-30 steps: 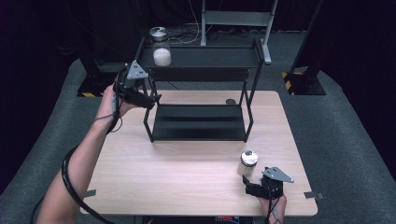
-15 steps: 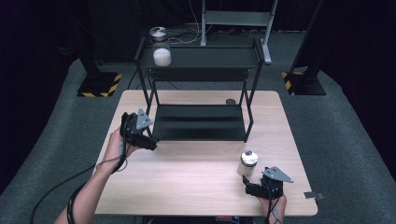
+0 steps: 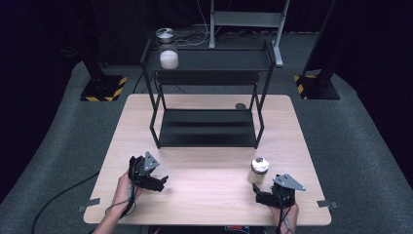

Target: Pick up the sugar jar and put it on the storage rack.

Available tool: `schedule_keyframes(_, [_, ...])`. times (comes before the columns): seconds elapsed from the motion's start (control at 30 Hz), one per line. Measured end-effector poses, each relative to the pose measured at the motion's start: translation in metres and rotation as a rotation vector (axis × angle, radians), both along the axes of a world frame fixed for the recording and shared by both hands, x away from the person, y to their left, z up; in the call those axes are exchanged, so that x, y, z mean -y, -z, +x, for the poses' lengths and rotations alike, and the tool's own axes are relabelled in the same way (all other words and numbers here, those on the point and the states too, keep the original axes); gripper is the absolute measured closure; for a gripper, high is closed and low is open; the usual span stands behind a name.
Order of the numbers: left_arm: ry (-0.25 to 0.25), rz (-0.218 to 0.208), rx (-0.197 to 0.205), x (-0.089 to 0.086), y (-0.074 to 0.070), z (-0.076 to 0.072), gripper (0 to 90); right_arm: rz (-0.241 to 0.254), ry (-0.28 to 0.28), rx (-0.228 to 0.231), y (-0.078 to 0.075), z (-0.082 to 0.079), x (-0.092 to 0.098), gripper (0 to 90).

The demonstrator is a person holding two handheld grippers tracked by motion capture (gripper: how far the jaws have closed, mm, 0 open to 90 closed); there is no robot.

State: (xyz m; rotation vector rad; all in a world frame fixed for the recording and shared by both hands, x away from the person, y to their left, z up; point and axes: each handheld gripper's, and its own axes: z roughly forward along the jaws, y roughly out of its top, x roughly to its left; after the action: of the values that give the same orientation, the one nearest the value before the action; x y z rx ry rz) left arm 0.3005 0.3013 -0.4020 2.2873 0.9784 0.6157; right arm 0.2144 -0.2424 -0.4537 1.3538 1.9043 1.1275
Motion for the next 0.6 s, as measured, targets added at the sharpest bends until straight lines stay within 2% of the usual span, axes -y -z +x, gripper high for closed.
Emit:
schedule_keyframes(0.03, [0.002, 0.012, -0.003, 0.002, 0.003, -0.001, 0.9, 0.001, 0.001, -0.001, 0.000, 0.000, 0.000, 1.6])
schedule_keyframes(0.17, [0.006, 0.003, -0.032, 0.003, 0.013, -0.003, 1.0, 0.001, 0.002, 0.000, 0.000, 0.000, 0.000, 1.6])
schedule_keyframes(0.23, [-0.001, -0.035, -0.039, -0.002, 0.016, -0.004, 1.0, 0.000, 0.001, -0.001, 0.000, 0.000, 0.000, 1.6])
schedule_keyframes(0.33, [-0.005, -0.060, -0.042, -0.005, 0.019, -0.006, 0.7, 0.001, -0.002, 0.001, 0.000, 0.000, 0.000, 1.6])
schedule_keyframes(0.4, [-0.008, -0.106, -0.066, -0.011, 0.023, -0.005, 0.2, 0.005, -0.001, 0.003, 0.001, -0.001, 0.001, 1.5])
schedule_keyframes(0.43, [-0.012, -0.152, -0.082, -0.018, 0.027, -0.004, 0.2, 0.005, -0.001, 0.003, 0.001, -0.001, 0.001, 1.5])
schedule_keyframes(0.47, [-0.014, -0.180, -0.079, -0.022, 0.032, -0.006, 0.1, 0.007, 0.003, 0.005, 0.001, -0.001, 0.001, 1.6])
schedule_keyframes(0.5, [-0.022, -0.193, -0.062, -0.023, 0.035, -0.010, 0.0, 0.008, 0.002, 0.005, 0.001, -0.001, 0.001, 1.5])
schedule_keyframes(0.6, [-0.041, -0.193, -0.058, -0.021, 0.036, -0.014, 0.1, 0.008, -0.002, 0.000, 0.000, 0.000, 0.002, 1.4])
